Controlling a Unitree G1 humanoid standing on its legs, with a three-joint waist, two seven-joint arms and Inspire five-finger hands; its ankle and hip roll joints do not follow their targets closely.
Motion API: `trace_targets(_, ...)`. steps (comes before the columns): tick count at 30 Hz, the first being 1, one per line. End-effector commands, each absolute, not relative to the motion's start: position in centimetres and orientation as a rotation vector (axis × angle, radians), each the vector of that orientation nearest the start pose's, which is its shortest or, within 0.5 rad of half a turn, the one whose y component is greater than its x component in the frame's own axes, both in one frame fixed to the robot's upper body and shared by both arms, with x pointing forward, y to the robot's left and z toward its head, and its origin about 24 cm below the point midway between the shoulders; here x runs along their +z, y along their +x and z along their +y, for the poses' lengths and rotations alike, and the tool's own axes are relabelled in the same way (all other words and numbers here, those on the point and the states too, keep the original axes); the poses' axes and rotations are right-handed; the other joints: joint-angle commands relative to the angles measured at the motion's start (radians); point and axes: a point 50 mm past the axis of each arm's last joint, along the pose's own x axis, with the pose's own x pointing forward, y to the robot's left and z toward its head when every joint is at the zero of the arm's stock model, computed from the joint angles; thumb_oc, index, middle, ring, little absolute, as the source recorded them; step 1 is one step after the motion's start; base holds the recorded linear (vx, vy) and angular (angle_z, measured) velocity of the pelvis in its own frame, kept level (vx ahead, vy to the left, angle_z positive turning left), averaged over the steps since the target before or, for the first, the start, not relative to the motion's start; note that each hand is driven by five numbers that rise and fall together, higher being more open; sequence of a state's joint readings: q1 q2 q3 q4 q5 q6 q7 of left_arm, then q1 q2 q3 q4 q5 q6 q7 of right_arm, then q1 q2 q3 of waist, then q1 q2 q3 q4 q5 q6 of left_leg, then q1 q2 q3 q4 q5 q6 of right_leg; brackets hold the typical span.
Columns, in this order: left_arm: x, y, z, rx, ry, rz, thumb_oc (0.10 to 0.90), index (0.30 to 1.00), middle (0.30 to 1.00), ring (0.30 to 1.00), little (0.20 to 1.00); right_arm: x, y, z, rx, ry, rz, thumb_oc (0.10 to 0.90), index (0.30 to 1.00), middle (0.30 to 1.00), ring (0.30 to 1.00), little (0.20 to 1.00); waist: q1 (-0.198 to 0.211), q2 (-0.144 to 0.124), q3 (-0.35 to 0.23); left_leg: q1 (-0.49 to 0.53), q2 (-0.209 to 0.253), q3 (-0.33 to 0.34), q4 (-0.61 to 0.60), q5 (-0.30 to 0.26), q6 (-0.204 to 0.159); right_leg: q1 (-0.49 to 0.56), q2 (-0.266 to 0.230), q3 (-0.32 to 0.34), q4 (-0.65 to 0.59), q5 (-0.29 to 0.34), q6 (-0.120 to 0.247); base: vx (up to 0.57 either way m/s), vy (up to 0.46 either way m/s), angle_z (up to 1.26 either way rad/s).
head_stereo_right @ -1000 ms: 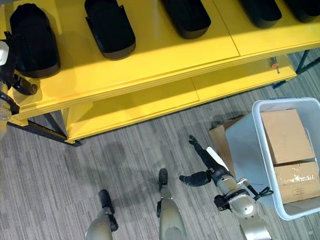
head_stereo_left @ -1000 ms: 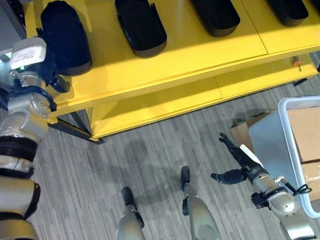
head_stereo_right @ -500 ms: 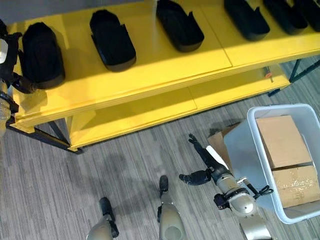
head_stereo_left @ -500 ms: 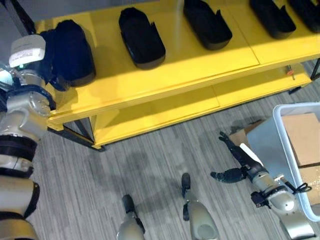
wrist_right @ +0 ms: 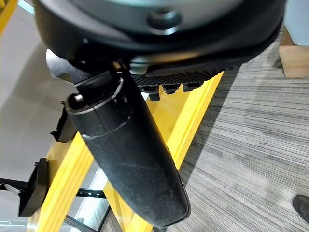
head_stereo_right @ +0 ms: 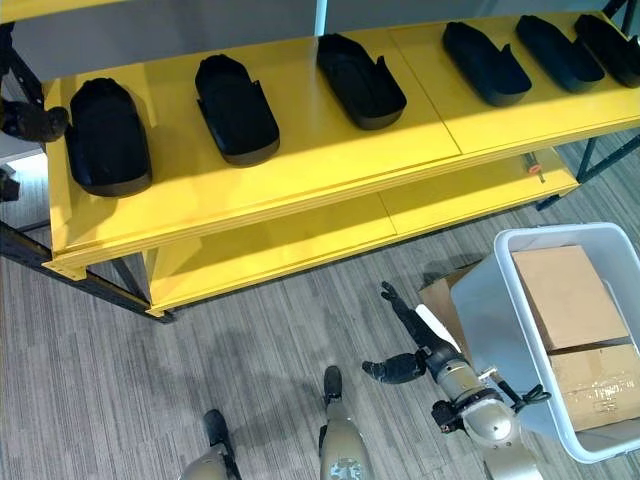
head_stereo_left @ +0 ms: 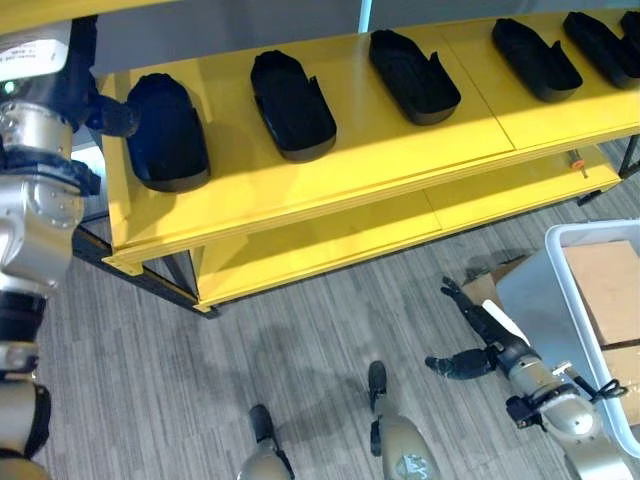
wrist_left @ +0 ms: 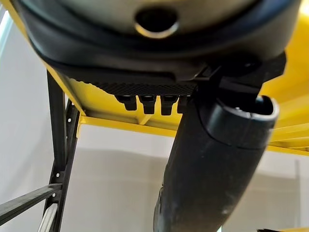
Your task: Move parts from the plastic box to the shelf.
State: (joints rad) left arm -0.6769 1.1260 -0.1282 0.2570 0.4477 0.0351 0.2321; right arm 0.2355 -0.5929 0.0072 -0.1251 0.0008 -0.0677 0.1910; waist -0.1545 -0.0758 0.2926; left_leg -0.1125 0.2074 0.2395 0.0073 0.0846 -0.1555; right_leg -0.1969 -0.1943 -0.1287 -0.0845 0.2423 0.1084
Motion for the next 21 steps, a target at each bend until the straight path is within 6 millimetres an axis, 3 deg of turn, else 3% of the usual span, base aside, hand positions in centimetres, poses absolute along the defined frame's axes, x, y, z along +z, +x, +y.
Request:
trace_targets(1, 33.6, 28.0, 32.1, 0.710, 1.483, -0.648, 0.900, 1.000, 1.000, 1.000, 1.000, 8.8, 20.5, -24.7, 0.217, -0.637, -0.063, 0.900, 1.000, 1.000, 1.000, 1.000, 0.003, 0.008, -0.151, 0.002, 0.038, -0.012, 0.063, -0.049, -0.006, 0.131, -0.126, -0.050, 0.040, -0.117, 0.125, 0.00, 0.000, 0.00)
trace_targets(3, 33.5, 27.9, 32.3, 0.712, 1.482, -0.645, 0.900, 1.000, 1.000, 1.000, 1.000, 8.8, 20.5, -24.7, 0.220, -0.640, -0.063, 0.900, 1.000, 1.000, 1.000, 1.000, 0.000, 0.010, -0.151, 0.003, 0.038, -0.011, 0.062, -0.049, -0.006, 0.132, -0.126, -0.049, 0.040, -0.117, 0.125, 0.00, -0.002, -0.02)
trace_targets(5, 30.5, 27.2, 31.9, 0.644, 1.386, -0.651, 0.900, 1.000, 1.000, 1.000, 1.000, 8.4, 20.2, -24.9, 0.200, -0.622, -0.043, 0.900, 1.000, 1.000, 1.000, 1.000, 0.013, 0.007, -0.156, 0.023, 0.042, -0.008, 0.047, -0.046, -0.006, 0.143, -0.122, -0.050, 0.038, -0.122, 0.121, 0.00, 0.000, 0.00)
trace_targets(8, 29.5, 26.6, 31.8, 0.621, 1.355, -0.648, 0.900, 1.000, 1.000, 1.000, 1.000, 8.5, 20.2, -25.0, 0.202, -0.624, -0.043, 0.900, 1.000, 1.000, 1.000, 1.000, 0.011, 0.011, -0.159, 0.032, 0.044, -0.004, 0.038, -0.043, -0.007, 0.148, -0.119, -0.050, 0.036, -0.123, 0.120, 0.00, 0.000, 0.00)
trace_targets(9, 27.5, 26.1, 31.2, 0.581, 1.299, -0.649, 0.900, 1.000, 1.000, 1.000, 1.000, 8.3, 20.1, -25.0, 0.183, -0.608, -0.040, 0.900, 1.000, 1.000, 1.000, 1.000, 0.016, 0.009, -0.161, 0.042, 0.048, -0.002, 0.023, -0.038, -0.009, 0.153, -0.114, -0.052, 0.031, -0.124, 0.118, 0.00, 0.000, 0.00)
trace_targets(13, 25.3, 25.1, 31.2, 0.552, 1.204, -0.619, 0.900, 1.000, 1.000, 1.000, 1.000, 8.4, 20.2, -25.2, 0.168, -0.609, -0.044, 0.900, 1.000, 1.000, 1.000, 1.000, 0.017, 0.014, -0.163, 0.055, 0.052, 0.003, 0.011, -0.033, -0.010, 0.159, -0.108, -0.049, 0.028, -0.125, 0.114, 0.00, -0.006, 0.01)
trace_targets(14, 24.3, 24.9, 31.0, 0.535, 1.137, -0.609, 0.900, 1.000, 1.000, 1.000, 1.000, 8.5, 20.3, -25.1, 0.163, -0.605, -0.048, 0.900, 1.000, 1.000, 1.000, 1.000, 0.019, 0.015, -0.164, 0.060, 0.053, 0.005, 0.007, -0.032, -0.010, 0.161, -0.106, -0.049, 0.028, -0.126, 0.113, 0.00, 0.000, 0.00)
trace_targets(15, 21.7, 24.3, 30.6, 0.476, 0.981, -0.563, 0.900, 1.000, 1.000, 1.000, 1.000, 8.6, 20.5, -25.2, 0.146, -0.597, -0.058, 0.900, 1.000, 1.000, 1.000, 1.000, 0.024, 0.019, -0.167, 0.074, 0.058, 0.008, -0.007, -0.025, -0.011, 0.167, -0.101, -0.048, 0.025, -0.128, 0.110, 0.00, -0.026, -0.03)
trace_targets(16, 21.6, 24.2, 30.7, 0.476, 0.981, -0.562, 0.900, 1.000, 1.000, 1.000, 1.000, 8.6, 20.5, -25.2, 0.147, -0.597, -0.058, 0.900, 1.000, 1.000, 1.000, 1.000, 0.024, 0.020, -0.167, 0.075, 0.058, 0.009, -0.008, -0.025, -0.011, 0.168, -0.101, -0.047, 0.025, -0.128, 0.110, 0.00, -0.029, -0.07)
trace_targets(18, 19.5, 23.7, 30.2, 0.419, 0.836, -0.521, 0.900, 1.000, 1.000, 1.000, 1.000, 8.6, 20.6, -25.2, 0.130, -0.586, -0.065, 0.900, 1.000, 1.000, 1.000, 1.000, 0.026, 0.023, -0.171, 0.082, 0.061, 0.011, -0.020, -0.017, -0.012, 0.171, -0.097, -0.047, 0.025, -0.130, 0.108, 0.00, -0.024, -0.10)
trace_targets(19, 17.9, 23.2, 29.3, 0.353, 0.680, -0.499, 0.900, 1.000, 1.000, 1.000, 1.000, 8.7, 20.7, -25.2, 0.120, -0.577, -0.075, 0.900, 1.000, 1.000, 1.000, 1.000, 0.029, 0.027, -0.173, 0.088, 0.064, 0.010, -0.031, -0.010, -0.013, 0.174, -0.093, -0.048, 0.025, -0.131, 0.106, 0.00, -0.032, -0.04)
trace_targets(21, 16.5, 22.6, 28.4, 0.258, 0.497, -0.477, 0.900, 1.000, 1.000, 1.000, 1.000, 8.8, 20.7, -25.3, 0.108, -0.566, -0.084, 0.900, 1.000, 1.000, 1.000, 1.000, 0.032, 0.036, -0.175, 0.103, 0.069, 0.011, -0.045, -0.006, -0.014, 0.184, -0.088, -0.051, 0.024, -0.136, 0.106, 0.00, 0.000, 0.00)
